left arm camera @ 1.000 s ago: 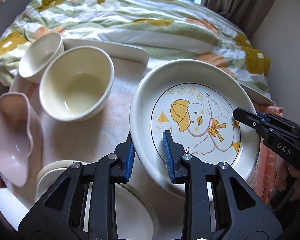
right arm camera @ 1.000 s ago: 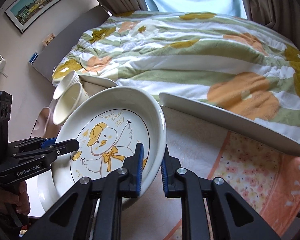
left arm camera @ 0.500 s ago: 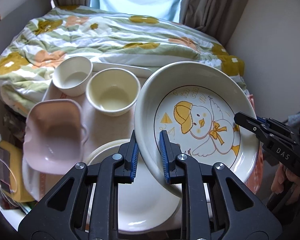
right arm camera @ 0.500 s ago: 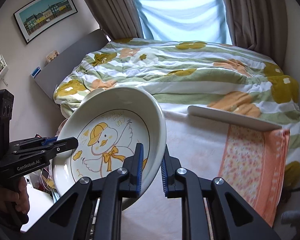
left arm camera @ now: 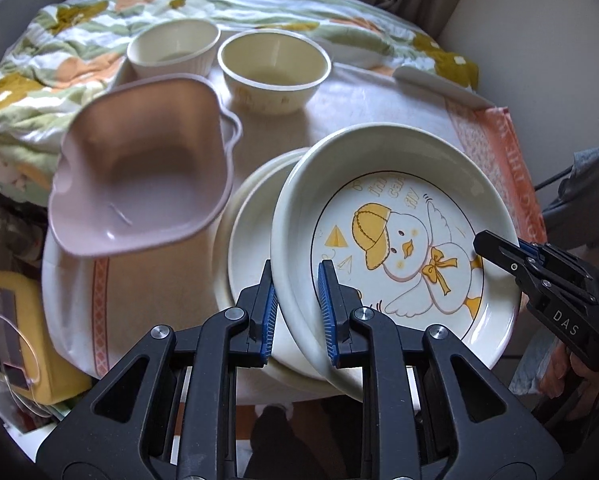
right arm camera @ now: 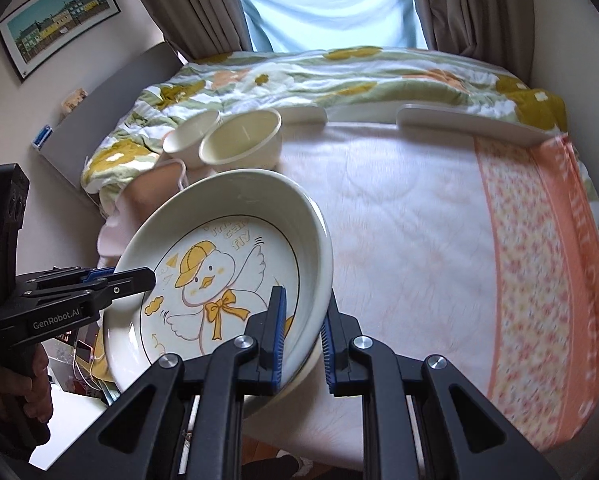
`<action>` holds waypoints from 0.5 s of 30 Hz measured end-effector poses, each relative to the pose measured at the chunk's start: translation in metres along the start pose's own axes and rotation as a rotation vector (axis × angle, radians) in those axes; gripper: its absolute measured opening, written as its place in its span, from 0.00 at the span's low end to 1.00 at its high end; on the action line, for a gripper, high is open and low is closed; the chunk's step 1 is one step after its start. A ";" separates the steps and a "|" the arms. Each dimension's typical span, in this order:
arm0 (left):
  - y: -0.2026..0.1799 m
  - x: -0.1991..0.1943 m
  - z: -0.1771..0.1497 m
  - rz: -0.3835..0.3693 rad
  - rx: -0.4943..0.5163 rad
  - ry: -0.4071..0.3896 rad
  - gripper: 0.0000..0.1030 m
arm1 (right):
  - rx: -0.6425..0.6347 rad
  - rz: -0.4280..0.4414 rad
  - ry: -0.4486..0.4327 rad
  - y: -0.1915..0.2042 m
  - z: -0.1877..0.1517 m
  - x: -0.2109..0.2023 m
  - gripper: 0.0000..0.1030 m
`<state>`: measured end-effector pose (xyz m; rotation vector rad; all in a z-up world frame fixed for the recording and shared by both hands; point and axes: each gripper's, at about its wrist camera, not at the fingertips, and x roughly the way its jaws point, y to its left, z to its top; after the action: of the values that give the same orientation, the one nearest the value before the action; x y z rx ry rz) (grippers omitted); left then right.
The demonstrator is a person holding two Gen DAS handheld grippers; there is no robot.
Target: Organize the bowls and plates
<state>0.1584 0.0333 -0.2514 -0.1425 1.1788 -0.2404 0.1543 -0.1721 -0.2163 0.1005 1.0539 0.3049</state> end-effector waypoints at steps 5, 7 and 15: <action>-0.001 0.020 -0.003 0.010 0.032 0.024 0.17 | 0.009 -0.029 0.009 -0.003 -0.013 0.009 0.15; -0.004 0.027 -0.002 0.036 0.049 0.032 0.17 | 0.004 -0.036 0.003 -0.002 -0.016 0.011 0.15; -0.013 0.044 0.000 0.095 0.077 0.046 0.17 | -0.016 -0.056 0.002 -0.001 -0.016 0.021 0.15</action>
<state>0.1723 0.0092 -0.2876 -0.0133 1.2168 -0.2060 0.1500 -0.1676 -0.2421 0.0562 1.0547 0.2627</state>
